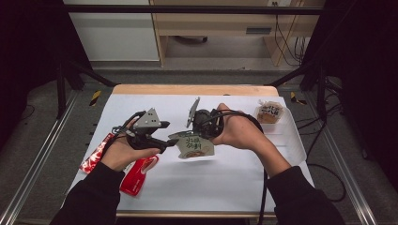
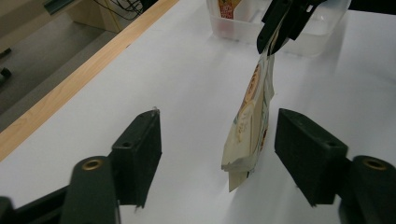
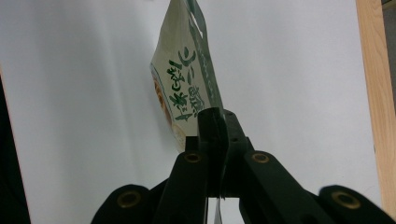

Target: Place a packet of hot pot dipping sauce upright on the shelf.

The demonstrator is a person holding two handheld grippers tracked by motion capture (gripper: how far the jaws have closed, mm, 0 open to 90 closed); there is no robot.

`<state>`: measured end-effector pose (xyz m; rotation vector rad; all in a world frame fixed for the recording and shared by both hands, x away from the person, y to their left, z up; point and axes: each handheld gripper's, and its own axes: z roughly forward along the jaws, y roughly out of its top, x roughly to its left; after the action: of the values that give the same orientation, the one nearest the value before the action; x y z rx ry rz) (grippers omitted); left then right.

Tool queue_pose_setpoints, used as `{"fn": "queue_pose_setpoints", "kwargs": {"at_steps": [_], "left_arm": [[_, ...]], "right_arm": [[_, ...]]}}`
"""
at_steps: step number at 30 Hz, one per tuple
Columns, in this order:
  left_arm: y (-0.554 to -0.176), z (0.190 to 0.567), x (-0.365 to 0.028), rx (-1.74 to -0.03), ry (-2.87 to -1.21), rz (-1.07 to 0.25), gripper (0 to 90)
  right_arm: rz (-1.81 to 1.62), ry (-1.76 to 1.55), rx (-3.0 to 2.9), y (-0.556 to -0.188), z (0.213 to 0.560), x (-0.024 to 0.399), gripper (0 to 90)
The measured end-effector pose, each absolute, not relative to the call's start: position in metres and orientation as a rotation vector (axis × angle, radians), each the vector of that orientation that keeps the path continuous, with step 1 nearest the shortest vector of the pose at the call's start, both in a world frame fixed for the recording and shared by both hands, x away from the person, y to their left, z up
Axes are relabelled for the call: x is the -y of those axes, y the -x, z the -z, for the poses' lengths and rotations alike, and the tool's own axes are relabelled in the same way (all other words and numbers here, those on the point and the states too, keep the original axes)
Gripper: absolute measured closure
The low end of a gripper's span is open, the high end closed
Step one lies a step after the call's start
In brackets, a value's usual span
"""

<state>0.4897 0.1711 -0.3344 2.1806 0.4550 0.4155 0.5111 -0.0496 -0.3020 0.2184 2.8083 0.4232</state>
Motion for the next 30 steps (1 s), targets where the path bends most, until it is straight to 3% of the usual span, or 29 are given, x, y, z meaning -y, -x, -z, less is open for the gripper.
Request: {"fn": "queue_pose_setpoints", "kwargs": {"at_steps": [5,11,30], "left_arm": [[-0.485,0.340,-0.175,-0.479,-2.173,-0.414,17.7],[-0.479,0.354,-0.183,-0.525,-2.172,-0.414,12.7],[-0.451,0.409,-0.198,-0.636,-2.194,-0.433,10.7]], "right_arm": [[-0.427,-0.248,-2.801,-0.512,0.298,0.057,90.0],[-0.443,-0.257,-2.777,-0.515,0.288,0.072,90.0],[-0.530,-0.320,-2.681,-0.518,0.260,0.132,90.0]]}}
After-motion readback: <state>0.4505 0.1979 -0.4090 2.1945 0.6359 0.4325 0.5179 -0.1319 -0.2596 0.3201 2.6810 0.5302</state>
